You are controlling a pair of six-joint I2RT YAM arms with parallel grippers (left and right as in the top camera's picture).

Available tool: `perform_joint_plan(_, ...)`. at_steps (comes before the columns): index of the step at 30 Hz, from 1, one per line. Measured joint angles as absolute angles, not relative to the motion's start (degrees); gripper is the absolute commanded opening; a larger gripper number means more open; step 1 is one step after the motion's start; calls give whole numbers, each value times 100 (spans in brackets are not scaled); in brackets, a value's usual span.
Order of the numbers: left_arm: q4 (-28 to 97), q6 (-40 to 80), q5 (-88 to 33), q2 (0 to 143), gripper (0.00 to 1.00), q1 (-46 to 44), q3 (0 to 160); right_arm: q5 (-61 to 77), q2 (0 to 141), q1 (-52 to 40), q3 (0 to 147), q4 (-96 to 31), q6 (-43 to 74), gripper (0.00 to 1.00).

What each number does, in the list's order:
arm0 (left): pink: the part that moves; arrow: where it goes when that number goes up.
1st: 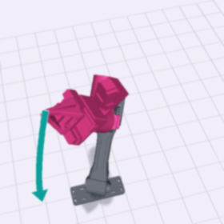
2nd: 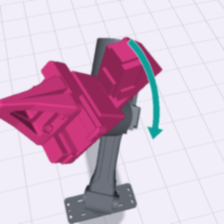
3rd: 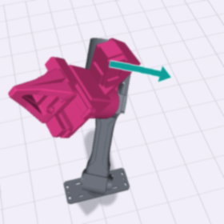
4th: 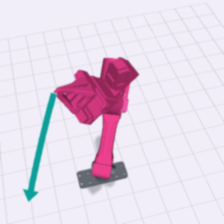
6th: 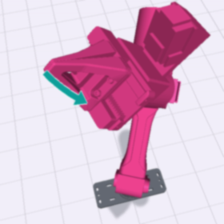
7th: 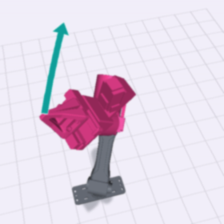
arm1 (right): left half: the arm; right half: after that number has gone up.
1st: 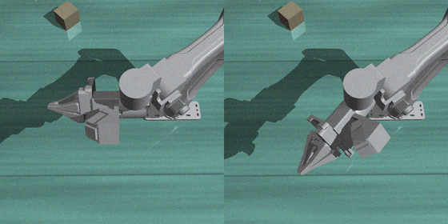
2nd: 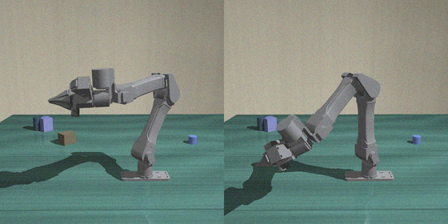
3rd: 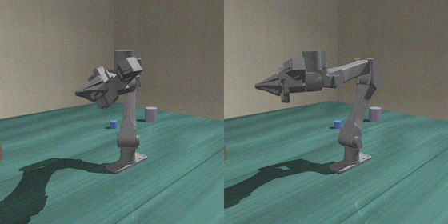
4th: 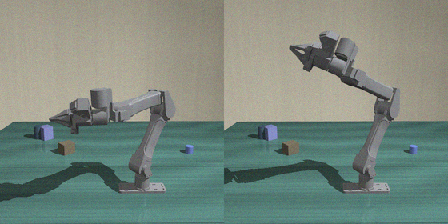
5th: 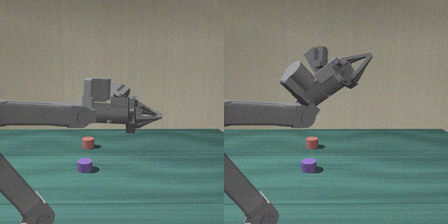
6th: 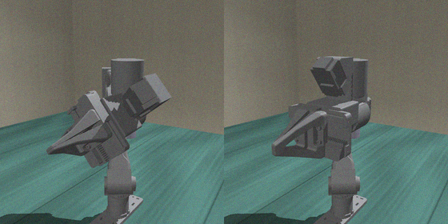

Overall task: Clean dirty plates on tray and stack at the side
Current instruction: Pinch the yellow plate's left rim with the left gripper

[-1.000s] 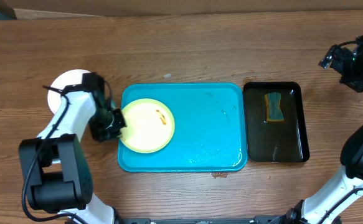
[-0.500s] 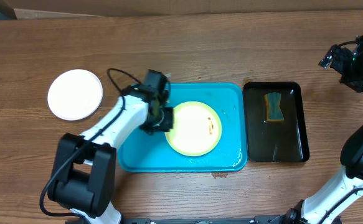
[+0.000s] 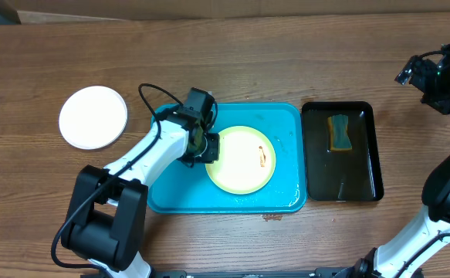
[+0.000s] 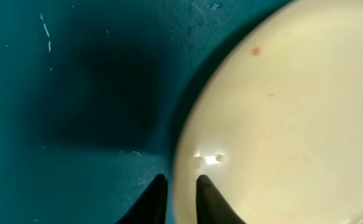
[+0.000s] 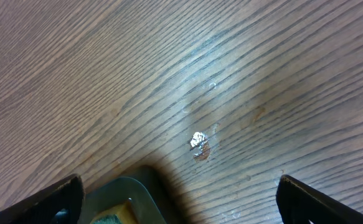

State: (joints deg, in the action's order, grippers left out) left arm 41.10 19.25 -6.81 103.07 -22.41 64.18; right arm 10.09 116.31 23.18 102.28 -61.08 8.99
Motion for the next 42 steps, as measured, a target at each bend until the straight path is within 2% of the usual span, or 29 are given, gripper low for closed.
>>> perform_joint_plan(3,4036,1962,-589,10307,10,-2333,6353,1009,11631,2318,10228,-6108,895,100)
perform_joint_plan(6,4023,2056,-486,10307,20,-2364,6335,1011,11631,2318,10228,-6110,895,100)
perform_joint_plan(10,4012,2209,-311,10307,7,-2364,6335,1011,11631,2318,10228,-6112,895,100)
perform_joint_plan(12,3999,2244,-274,10311,4,-2364,6335,1011,11631,2320,10228,-6110,897,100)
perform_joint_plan(25,4042,2842,-58,10311,5,-2281,6335,1013,11631,2318,10228,-6108,897,100)
perform_joint_plan(28,4071,3039,-47,10311,17,-2209,6335,1011,11631,2318,10228,-6110,899,100)
perform_joint_plan(32,4097,3183,23,10315,23,-2158,6335,1013,11631,2318,10228,-6110,897,100)
perform_joint_plan(42,4069,3271,71,10315,16,-2161,6333,1011,11631,2318,10228,-6110,897,100)
